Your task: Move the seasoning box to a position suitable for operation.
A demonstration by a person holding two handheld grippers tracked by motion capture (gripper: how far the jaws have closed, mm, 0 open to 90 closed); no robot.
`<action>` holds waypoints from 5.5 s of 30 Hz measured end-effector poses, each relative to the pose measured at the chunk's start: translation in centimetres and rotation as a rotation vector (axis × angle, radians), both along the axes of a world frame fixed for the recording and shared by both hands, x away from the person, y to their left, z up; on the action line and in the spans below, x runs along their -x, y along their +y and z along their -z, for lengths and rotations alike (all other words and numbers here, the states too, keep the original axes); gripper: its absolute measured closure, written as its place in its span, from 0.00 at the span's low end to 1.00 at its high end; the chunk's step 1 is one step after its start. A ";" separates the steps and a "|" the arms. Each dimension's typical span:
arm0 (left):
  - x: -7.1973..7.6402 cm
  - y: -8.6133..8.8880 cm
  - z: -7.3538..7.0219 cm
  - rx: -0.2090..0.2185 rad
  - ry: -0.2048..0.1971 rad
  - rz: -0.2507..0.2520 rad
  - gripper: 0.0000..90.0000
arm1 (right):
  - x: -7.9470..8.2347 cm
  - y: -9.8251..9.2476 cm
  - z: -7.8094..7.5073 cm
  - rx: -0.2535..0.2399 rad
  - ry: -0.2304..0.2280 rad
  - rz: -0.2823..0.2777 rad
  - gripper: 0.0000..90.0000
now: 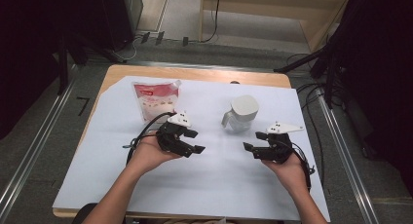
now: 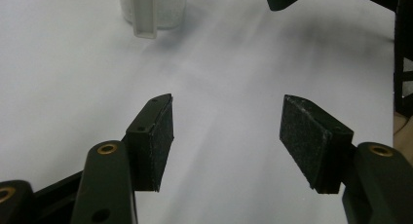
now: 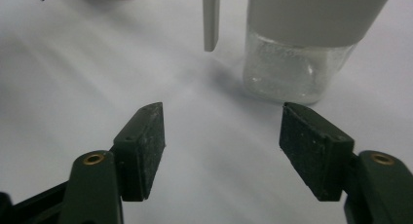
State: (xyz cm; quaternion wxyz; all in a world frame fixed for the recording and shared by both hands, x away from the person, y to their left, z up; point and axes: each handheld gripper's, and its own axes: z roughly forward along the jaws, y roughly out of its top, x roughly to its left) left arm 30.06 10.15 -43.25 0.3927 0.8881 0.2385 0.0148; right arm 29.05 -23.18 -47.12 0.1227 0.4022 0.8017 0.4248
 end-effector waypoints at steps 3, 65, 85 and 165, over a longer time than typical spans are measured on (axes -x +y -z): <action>0.0 0.0 0.0 -0.006 -0.002 -0.001 0.42 | -0.6 -0.1 0.1 -0.014 -0.001 0.046 0.33; -0.8 1.4 -0.5 0.052 0.021 -0.025 0.42 | -8.3 4.1 3.2 -0.072 -0.178 0.295 0.13; -1.1 2.4 -0.5 0.060 0.023 -0.051 0.40 | -6.8 3.8 0.8 -0.081 -0.208 0.264 0.16; -2.0 2.5 -0.7 0.053 0.092 -0.048 0.71 | 3.9 4.3 -1.0 -0.054 -0.030 -0.110 0.43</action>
